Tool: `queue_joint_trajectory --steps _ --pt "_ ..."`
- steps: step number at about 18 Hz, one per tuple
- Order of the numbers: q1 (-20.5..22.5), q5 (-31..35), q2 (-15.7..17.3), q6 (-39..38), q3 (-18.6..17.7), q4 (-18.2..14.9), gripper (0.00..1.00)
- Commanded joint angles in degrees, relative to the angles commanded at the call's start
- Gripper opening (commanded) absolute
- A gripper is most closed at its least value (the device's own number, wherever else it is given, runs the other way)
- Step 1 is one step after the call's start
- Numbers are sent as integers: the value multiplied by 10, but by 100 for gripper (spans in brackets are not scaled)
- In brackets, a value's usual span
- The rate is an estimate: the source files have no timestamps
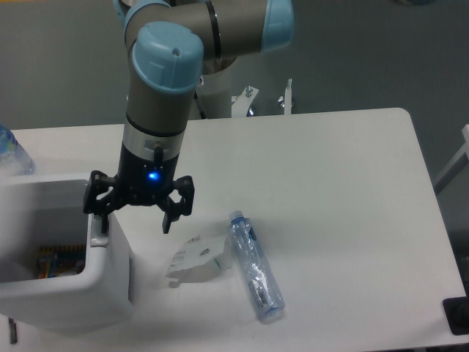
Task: Open the trash can
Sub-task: 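Lower the gripper onto the trash can lid and push it open, then raise the gripper and withdraw it away from the open trash can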
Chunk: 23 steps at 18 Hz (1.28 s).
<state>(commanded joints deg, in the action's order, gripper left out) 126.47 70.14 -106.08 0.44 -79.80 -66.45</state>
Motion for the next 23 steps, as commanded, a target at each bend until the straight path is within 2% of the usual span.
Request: queue_joint_trajectory --steps 3,8,15,19,23 --pt "0 0 1 0 3 1 100" --pt "3 11 11 6 28 36 100" --pt "74 88 26 72 58 34 100" --pt "123 95 47 154 57 18 100" --pt "170 95 49 271 54 -45 100"
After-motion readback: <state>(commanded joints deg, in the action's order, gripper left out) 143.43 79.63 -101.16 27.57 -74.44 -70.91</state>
